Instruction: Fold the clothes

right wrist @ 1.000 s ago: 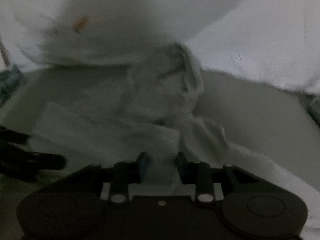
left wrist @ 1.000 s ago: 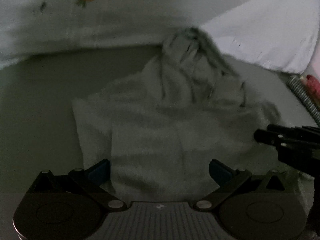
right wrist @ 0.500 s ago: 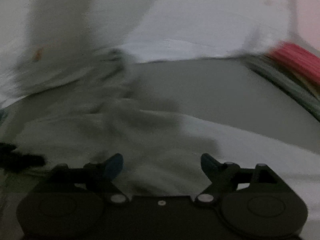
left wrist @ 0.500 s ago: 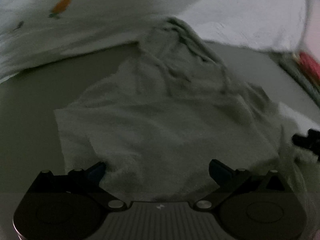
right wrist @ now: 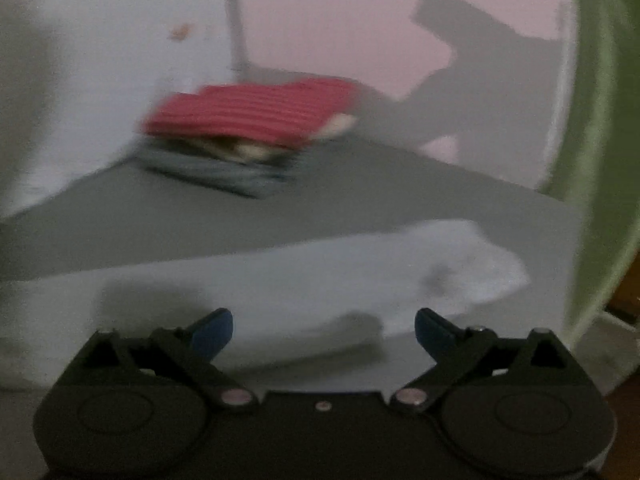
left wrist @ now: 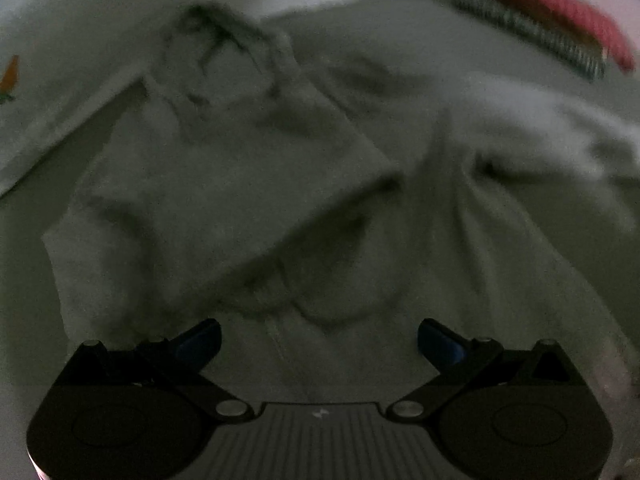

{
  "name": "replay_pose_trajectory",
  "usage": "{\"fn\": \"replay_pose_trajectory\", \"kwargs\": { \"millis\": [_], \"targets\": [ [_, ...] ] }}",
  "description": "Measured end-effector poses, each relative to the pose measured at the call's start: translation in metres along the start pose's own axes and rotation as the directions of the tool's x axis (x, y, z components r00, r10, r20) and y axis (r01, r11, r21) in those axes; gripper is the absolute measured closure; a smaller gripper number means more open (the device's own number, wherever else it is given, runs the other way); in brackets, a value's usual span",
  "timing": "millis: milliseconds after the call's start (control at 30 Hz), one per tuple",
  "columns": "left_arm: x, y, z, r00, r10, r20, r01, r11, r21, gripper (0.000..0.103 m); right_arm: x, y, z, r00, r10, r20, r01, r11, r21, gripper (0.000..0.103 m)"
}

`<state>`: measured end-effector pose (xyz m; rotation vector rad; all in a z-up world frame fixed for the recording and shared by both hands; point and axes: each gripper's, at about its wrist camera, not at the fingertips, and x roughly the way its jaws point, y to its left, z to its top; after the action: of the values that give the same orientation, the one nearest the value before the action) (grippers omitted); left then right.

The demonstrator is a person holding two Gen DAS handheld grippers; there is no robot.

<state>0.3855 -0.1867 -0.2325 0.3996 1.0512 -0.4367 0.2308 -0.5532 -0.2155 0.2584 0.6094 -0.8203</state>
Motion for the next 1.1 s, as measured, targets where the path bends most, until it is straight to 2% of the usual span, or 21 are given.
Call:
{"fn": "replay_pose_trajectory", "kwargs": {
  "millis": [67,167,267,333,433,467,500,533,600,667,733,933,1033,1100],
  "targets": [
    [0.002,0.0,-0.002,1.0,0.0,0.001,0.0,0.998,-0.063,0.0,0.01,-0.027,0.0,0.999,-0.047,-0.008,0.048,0.999,0.009,0.004],
    [0.008,0.014,-0.005,0.998,-0.049,-0.031,0.042,0.977,-0.209,0.0,0.027,-0.06,0.003,0.995,-0.094,-0.024,0.095,0.995,0.042,0.004],
    [0.008,0.008,-0.009,1.0,-0.026,0.003,0.026,0.982,-0.187,0.0,0.04,-0.079,0.006,0.996,-0.086,-0.038,0.09,0.989,0.121,0.004],
    [0.009,0.008,-0.012,1.0,-0.02,0.014,0.023,0.979,-0.205,0.0,0.05,-0.088,0.011,0.997,-0.071,-0.037,0.077,0.981,0.177,0.004],
    [0.01,0.004,-0.015,0.999,0.004,0.033,0.004,0.973,-0.232,0.0,0.058,-0.087,0.015,0.996,-0.082,-0.027,0.086,0.98,0.18,0.007],
    [0.011,0.003,-0.016,0.999,0.012,0.041,-0.002,0.971,-0.24,0.0,0.061,-0.083,0.016,0.996,-0.092,-0.02,0.094,0.981,0.167,0.016],
    [0.01,0.002,-0.017,0.999,0.016,0.049,-0.004,0.97,-0.244,0.0,0.063,-0.077,0.018,0.994,-0.109,-0.012,0.109,0.982,0.151,0.032],
    [0.009,0.002,-0.019,0.998,0.019,0.058,-0.004,0.97,-0.244,0.0,0.063,-0.071,0.018,0.991,-0.136,-0.003,0.136,0.983,0.12,0.039],
    [0.007,0.002,-0.023,0.997,0.023,0.078,-0.003,0.97,-0.244,0.0,0.062,-0.06,0.02,0.993,-0.116,0.011,0.115,0.991,0.063,0.073],
    [0.006,0.002,-0.026,0.995,0.027,0.093,-0.003,0.969,-0.245,0.0,0.061,-0.047,0.023,0.996,-0.093,0.013,0.093,0.996,0.003,0.084],
    [0.006,0.002,-0.027,0.994,0.031,0.109,-0.003,0.969,-0.247,0.0,0.061,-0.035,0.024,0.996,-0.087,0.023,0.088,0.995,-0.045,0.087],
    [0.001,0.006,-0.028,0.988,0.029,0.149,0.009,0.969,-0.247,0.0,0.03,-0.004,0.05,0.996,-0.027,0.084,0.03,0.999,-0.036,0.089],
    [0.0,0.019,-0.023,0.991,-0.019,0.135,0.057,0.957,-0.283,0.0,0.001,0.034,0.073,0.987,0.038,0.155,-0.027,0.997,-0.072,0.089],
    [-0.002,0.029,-0.02,0.99,-0.055,0.13,0.094,0.944,-0.316,0.0,-0.023,0.072,0.091,0.973,0.113,0.202,-0.096,0.991,-0.089,0.089]
  ]
}}
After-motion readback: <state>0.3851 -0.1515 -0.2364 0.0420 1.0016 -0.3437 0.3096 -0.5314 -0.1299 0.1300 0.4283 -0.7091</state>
